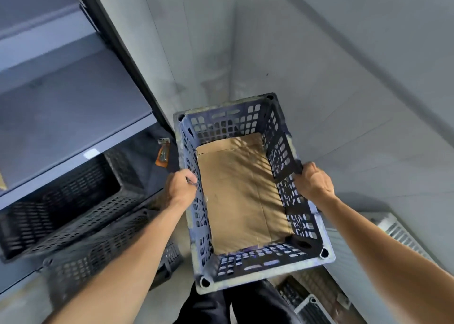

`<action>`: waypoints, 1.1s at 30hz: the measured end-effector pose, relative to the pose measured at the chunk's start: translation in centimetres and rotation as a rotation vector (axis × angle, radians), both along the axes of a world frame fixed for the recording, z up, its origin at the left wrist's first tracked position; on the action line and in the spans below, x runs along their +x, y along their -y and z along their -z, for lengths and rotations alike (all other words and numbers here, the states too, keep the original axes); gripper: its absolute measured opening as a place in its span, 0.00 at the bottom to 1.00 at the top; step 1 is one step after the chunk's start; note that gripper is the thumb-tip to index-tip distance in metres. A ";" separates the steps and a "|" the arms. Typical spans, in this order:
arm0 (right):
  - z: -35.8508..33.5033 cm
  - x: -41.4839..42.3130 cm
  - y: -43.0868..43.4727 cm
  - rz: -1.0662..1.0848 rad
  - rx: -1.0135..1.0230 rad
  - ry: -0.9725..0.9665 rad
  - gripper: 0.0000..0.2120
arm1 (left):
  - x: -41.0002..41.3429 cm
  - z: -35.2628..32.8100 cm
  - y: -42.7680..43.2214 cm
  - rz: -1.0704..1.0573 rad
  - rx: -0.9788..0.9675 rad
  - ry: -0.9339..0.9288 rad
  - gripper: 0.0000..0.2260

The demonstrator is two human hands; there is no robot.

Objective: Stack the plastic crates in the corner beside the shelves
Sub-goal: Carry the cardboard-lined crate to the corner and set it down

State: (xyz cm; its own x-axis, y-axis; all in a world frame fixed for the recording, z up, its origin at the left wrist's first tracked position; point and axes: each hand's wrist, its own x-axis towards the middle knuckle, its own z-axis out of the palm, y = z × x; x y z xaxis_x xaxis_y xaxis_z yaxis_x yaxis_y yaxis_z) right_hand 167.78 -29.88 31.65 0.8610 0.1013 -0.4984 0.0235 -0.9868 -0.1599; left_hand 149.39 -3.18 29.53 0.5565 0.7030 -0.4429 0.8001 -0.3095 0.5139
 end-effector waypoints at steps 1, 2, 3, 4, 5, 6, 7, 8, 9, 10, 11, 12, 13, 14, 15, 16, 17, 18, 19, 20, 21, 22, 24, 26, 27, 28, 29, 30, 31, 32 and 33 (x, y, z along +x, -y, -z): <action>0.6 0.5 -0.3 -0.001 -0.013 0.000 0.14 | 0.3 0.6 -0.1 -0.004 -0.016 0.001 0.16; 1.3 1.0 -0.6 -0.002 -0.027 -0.005 0.15 | 0.6 1.5 -0.3 -0.008 -0.032 0.001 0.16; 1.9 1.4 -0.9 0.000 -0.034 -0.012 0.15 | 0.9 2.4 -0.4 -0.015 -0.049 0.000 0.16; 2.6 2.0 -1.2 0.001 -0.035 -0.015 0.15 | 1.1 3.3 -0.5 -0.023 -0.062 -0.005 0.15; 3.3 2.5 -1.5 -0.002 -0.033 -0.020 0.15 | 1.5 4.0 -0.4 -0.031 -0.078 -0.017 0.14; 3.9 2.9 -1.8 -0.008 -0.029 -0.025 0.15 | 1.8 4.6 -0.4 -0.031 -0.085 -0.025 0.13; 4.8 3.5 -2.1 -0.015 -0.030 -0.033 0.15 | 2.3 5.3 -0.4 -0.033 -0.088 -0.030 0.12; 5.7 4.1 -2.3 -0.026 -0.033 -0.044 0.15 | 2.9 6.2 -0.4 -0.034 -0.089 -0.031 0.11; 6.5 4.6 -2.5 -0.038 -0.041 -0.057 0.14 | 3.5 6.8 -0.4 -0.037 -0.093 -0.041 0.10; 7.4 5.2 -2.7 -0.050 -0.051 -0.073 0.15 | 4.0 7.6 -0.3 -0.037 -0.099 -0.062 0.10; 8.1 5.7 -2.9 -0.059 -0.058 -0.085 0.15 | 4.4 8.1 -0.4 -0.043 -0.102 -0.073 0.10; 9.0 6.4 -3.2 -0.069 -0.062 -0.096 0.16 | 4.8 8.9 -0.4 -0.052 -0.102 -0.082 0.10; 10.0 7.1 -3.3 -0.076 -0.060 -0.107 0.17 | 5.2 9.8 -0.4 -0.058 -0.092 -0.080 0.11; 11.2 7.7 -3.4 -0.080 -0.055 -0.123 0.17 | 5.6 10.7 -0.4 -0.063 -0.082 -0.082 0.11; 12.3 8.3 -3.4 -0.082 -0.049 -0.148 0.18 | 6.1 11.6 -0.2 -0.067 -0.076 -0.093 0.11; 13.3 8.8 -3.4 -0.081 -0.039 -0.165 0.18 | 6.6 12.2 0.0 -0.067 -0.066 -0.108 0.10; 14.7 9.4 -3.3 -0.090 -0.028 -0.174 0.18 | 7.1 13.1 0.3 -0.081 -0.053 -0.125 0.10; 16.2 10.0 -3.3 -0.106 -0.019 -0.166 0.18 | 7.5 14.1 0.6 -0.094 -0.037 -0.137 0.10; 17.6 10.6 -3.3 -0.122 -0.022 -0.155 0.17 | 8.0 15.2 0.7 -0.095 -0.033 -0.146 0.10; 18.9 11.1 -3.3 -0.138 -0.041 -0.155 0.16 | 8.4 16.4 0.9 -0.085 -0.037 -0.157 0.10; 20.0 11.4 -3.3 -0.147 -0.068 -0.162 0.16 | 8.6 17.4 1.0 -0.092 -0.060 -0.153 0.09; 21.3 11.7 -3.4 -0.157 -0.084 -0.165 0.16 | 8.9 18.7 1.0 -0.102 -0.080 -0.143 0.09; 23.9 12.2 -3.4 -0.177 -0.084 -0.154 0.16 | 9.1 21.3 1.1 -0.113 -0.093 -0.141 0.08; 26.6 12.7 -3.4 -0.203 -0.063 -0.137 0.16 | 9.3 23.7 1.4 -0.118 -0.087 -0.148 0.08; 28.1 12.9 -3.3 -0.214 -0.047 -0.138 0.16 | 9.3 25.1 1.7 -0.122 -0.086 -0.155 0.07; 29.5 13.1 -3.2 -0.220 -0.027 -0.145 0.15 | 9.3 26.5 1.8 -0.129 -0.085 -0.154 0.07; 30.9 13.4 -3.2 -0.222 -0.013 -0.153 0.14 | 9.3 27.9 1.9 -0.130 -0.086 -0.152 0.07; 32.0 13.7 -3.3 -0.224 -0.007 -0.165 0.14 | 9.3 29.3 2.0 -0.129 -0.086 -0.160 0.07; 32.9 13.9 -3.3 -0.226 0.001 -0.174 0.14 | 9.2 30.4 2.0 -0.126 -0.092 -0.172 0.07; 33.8 14.1 -3.4 -0.230 0.006 -0.183 0.14 | 9.2 31.6 2.1 -0.120 -0.096 -0.180 0.07; 34.7 14.4 -3.5 -0.236 0.007 -0.190 0.14 | 9.1 32.7 2.2 -0.116 -0.099 -0.185 0.07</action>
